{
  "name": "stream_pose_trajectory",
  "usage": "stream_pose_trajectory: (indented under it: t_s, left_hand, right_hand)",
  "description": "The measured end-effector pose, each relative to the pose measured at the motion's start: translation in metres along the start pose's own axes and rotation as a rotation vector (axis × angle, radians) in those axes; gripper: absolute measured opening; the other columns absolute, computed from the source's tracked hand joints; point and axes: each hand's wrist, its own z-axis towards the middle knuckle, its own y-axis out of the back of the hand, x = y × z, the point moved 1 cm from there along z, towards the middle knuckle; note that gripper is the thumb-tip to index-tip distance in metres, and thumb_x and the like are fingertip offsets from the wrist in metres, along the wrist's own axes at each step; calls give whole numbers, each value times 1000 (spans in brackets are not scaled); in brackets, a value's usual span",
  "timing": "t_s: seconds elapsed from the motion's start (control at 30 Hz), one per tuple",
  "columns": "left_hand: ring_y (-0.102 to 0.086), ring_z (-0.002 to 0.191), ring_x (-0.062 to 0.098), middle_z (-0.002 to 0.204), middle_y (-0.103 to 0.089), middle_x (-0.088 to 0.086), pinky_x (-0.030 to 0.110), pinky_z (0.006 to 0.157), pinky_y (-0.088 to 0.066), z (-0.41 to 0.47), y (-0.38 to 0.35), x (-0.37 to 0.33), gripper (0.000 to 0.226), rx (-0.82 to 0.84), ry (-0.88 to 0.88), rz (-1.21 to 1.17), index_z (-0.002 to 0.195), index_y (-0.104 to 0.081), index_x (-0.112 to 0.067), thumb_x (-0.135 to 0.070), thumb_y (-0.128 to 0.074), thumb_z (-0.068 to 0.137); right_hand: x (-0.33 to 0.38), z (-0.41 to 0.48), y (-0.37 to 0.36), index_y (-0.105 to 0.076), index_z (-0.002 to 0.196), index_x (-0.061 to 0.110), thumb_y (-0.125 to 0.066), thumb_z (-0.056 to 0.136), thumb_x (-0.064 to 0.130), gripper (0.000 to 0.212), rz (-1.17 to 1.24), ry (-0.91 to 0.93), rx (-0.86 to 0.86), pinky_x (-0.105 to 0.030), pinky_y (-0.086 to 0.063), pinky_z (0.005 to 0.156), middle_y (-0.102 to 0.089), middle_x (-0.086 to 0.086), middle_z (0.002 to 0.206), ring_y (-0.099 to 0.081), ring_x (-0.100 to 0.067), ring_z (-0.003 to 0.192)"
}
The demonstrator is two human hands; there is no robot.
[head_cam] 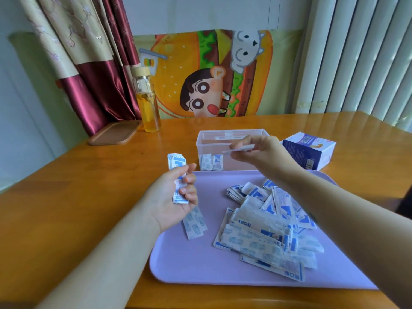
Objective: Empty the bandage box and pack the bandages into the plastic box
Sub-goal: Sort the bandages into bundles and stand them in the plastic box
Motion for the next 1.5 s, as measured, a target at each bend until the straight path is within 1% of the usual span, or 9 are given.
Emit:
stream_pose_trajectory:
  t_s: [0.1, 0.2, 0.43, 0.57, 0.7, 1.03, 1.17, 1.33, 1.5]
  left_hand:
    - [-27, 35, 3, 58, -44, -6, 13, 39, -26, 1, -10, 13, 19, 55, 99, 7, 84, -56, -15, -30, -50, 94]
    - [-28, 40, 5, 63, -50, -3, 14, 42, -25, 1, -20, 23, 16, 81, 85, 57, 86, -59, -18, -34, -59, 88]
    - [-50, 45, 4, 66, -63, -2, 13, 37, -25, -2, -28, 30, 10, 27, 12, 97, 94, -65, -19, -13, -59, 88]
    - [-56, 57, 11, 60, -62, 2, 16, 40, -36, -3, -26, 30, 9, -8, 4, 73, 91, -62, -14, -7, -56, 89]
    - [-51, 66, 14, 63, -58, 1, 23, 58, -33, -7, -35, 36, 18, 56, -9, 128, 80, -61, -18, -5, -54, 90]
    - [-58, 56, 10, 66, -65, 2, 20, 47, -48, -13, -41, 37, 18, 157, 49, 116, 87, -64, -18, -25, -50, 95]
    - [-53, 51, 9, 78, -68, 5, 19, 44, -46, -7, -36, 35, 10, 163, 52, 153, 98, -62, -14, -15, -54, 93]
    - [-51, 56, 10, 69, -60, 2, 18, 42, -42, -14, -34, 39, 20, 249, 162, 242, 91, -63, -12, -17, -64, 71]
    - [-61, 60, 14, 71, -58, 4, 21, 45, -48, -20, -32, 50, 26, 307, 321, 196, 98, -59, -12, -16, -63, 72]
  right_hand:
    - [7, -18, -2, -67, 68, 26, -71, 71, -9, 35, -164, 268, -70, -15, -42, 63, -60, 9, 83, -53, -6, 69]
    - [1, -36, -12, -74, 73, 15, -65, 68, -9, 26, -305, 538, -92, -11, -39, 61, -53, 6, 81, -52, -4, 71]
    - [-8, -51, -14, -74, 87, 6, -60, 80, 6, 16, -372, 650, -81, -10, -45, 72, -56, 3, 88, -56, -5, 81]
    - [-2, -52, -1, -68, 83, 3, -59, 75, -9, 18, -288, 569, -326, -7, -43, 81, -65, 5, 87, -59, 3, 87]
    - [4, -53, -11, -69, 85, 6, -57, 80, -7, 19, -291, 580, -152, -12, -47, 83, -70, 4, 95, -63, -2, 94]
    - [-1, -60, -9, -70, 86, 9, -41, 86, 14, 29, -282, 445, 58, -9, -43, 84, -70, 2, 99, -61, -1, 96]
    - [8, -50, -4, -61, 102, 26, -54, 91, 19, 15, -72, 164, -62, -21, -48, 83, -62, 12, 111, -58, -1, 98]
    - [11, -43, 4, -68, 83, 11, -71, 82, 19, 9, -65, -102, 154, -14, -36, 49, -55, 15, 52, -45, -1, 47]
    - [12, -49, 10, -66, 76, 23, -74, 79, 14, 12, -162, -83, 163, -24, -51, 64, -69, 5, 63, -64, -7, 58]
